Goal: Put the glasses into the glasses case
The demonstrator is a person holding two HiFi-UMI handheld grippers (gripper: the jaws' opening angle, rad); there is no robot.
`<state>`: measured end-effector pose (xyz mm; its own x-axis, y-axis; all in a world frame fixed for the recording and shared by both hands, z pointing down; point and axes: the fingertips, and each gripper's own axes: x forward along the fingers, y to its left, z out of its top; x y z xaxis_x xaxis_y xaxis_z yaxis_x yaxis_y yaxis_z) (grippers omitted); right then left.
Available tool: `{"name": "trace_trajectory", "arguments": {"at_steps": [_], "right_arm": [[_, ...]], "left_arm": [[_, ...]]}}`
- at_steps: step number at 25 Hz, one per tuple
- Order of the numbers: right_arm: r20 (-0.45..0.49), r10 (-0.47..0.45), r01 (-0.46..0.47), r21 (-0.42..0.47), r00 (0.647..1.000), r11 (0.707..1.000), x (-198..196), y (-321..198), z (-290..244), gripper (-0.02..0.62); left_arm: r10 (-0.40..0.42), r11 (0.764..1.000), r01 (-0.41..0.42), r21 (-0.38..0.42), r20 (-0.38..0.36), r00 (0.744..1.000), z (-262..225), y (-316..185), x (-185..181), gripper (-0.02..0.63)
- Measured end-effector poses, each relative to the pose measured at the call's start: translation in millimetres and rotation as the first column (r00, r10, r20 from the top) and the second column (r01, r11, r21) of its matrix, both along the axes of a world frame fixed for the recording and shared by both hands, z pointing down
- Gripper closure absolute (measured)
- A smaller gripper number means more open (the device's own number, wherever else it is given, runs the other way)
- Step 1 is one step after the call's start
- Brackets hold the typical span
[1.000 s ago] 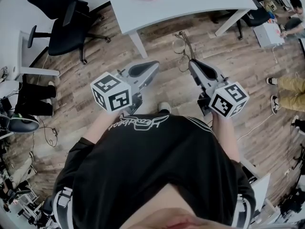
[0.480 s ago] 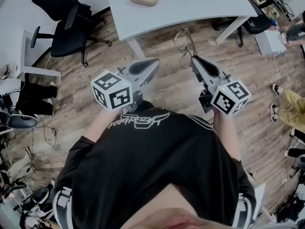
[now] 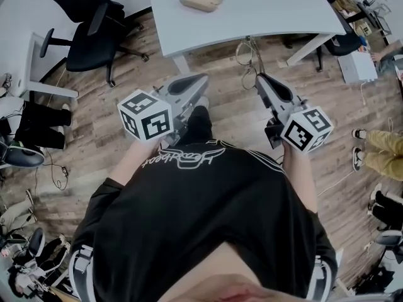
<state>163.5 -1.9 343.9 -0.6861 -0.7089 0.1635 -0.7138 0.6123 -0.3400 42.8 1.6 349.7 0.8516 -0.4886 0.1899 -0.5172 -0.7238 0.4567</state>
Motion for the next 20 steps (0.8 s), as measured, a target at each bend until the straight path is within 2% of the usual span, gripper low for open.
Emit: {"name": "trace_trajectory", "arguments": {"at_steps": [7, 13, 20], "right_arm": [[-0.021, -0.011, 0.010, -0.021, 1.000, 1.000, -13.0, -66.8, 3.0, 0.568], [-0.032, -0.009, 0.007, -0.050, 0.999, 0.999, -37.9, -141.7, 5.0, 0.568], [-0.044, 0.006, -0.010, -0.090, 0.999, 0.996, -52.8, -228.5, 3.4, 0.568]], "left_arm": [[-0.013, 1.000, 0.012, -0.027, -0.017, 1.000, 6.6, -66.8, -12.9, 0.598], [-0.012, 0.997, 0.010, -0.070, -0.021, 1.000, 11.9, -145.1, -36.9, 0.598], [0.012, 0.993, -0.014, -0.114, -0.022, 1.000, 11.9, -236.5, -48.4, 0.598]]}}
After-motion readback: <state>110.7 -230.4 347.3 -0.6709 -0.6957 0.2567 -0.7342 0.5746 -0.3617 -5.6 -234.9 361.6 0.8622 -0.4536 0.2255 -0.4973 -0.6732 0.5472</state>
